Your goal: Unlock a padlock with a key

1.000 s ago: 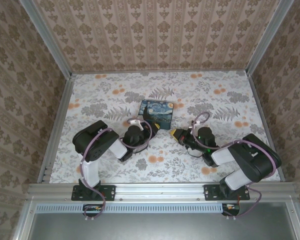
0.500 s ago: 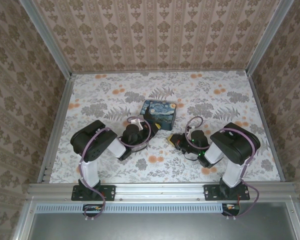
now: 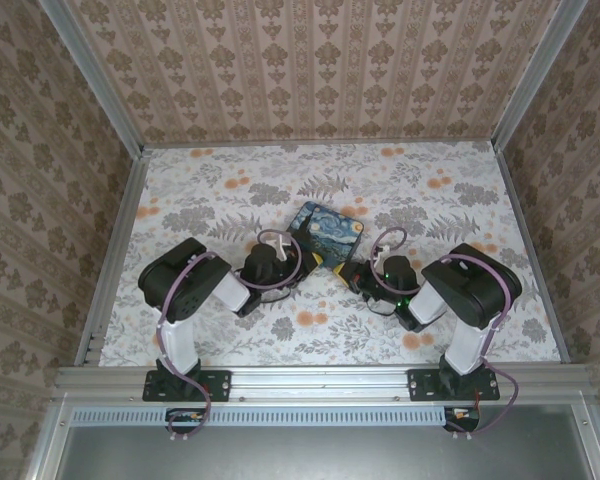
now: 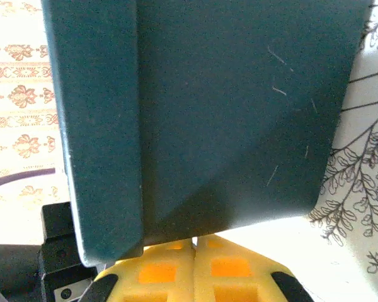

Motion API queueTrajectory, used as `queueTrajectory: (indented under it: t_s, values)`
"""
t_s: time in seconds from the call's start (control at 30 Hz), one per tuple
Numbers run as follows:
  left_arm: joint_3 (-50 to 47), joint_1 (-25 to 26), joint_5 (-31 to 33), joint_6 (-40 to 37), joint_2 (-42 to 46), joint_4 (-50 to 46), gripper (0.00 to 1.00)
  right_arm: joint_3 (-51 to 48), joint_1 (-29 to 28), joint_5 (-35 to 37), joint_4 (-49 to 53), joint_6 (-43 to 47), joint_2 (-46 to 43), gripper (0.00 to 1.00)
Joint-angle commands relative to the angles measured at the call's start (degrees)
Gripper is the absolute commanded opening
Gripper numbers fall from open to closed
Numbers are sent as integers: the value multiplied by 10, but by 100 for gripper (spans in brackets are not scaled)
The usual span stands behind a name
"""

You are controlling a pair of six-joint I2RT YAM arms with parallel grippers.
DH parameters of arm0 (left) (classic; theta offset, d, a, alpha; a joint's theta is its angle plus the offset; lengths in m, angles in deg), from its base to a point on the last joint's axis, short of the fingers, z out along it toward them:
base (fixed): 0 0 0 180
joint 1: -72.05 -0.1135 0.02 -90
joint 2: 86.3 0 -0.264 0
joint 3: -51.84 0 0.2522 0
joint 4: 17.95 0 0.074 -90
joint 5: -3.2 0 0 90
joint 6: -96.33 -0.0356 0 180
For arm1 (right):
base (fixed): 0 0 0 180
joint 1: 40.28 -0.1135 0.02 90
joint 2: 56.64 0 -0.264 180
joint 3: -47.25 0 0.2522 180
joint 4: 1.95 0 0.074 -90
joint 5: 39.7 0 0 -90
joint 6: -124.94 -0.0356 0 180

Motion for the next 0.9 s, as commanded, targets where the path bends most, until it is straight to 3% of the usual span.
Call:
queueTrajectory:
  t_s: [0.0,0.87]
  values:
    - [10,-3,-44,-14,28,-12,0,16,12,-15,-20,8,5,0]
    - [24,-2,-41,5,18,1,0,12,-13,34,-19,-29,19,0]
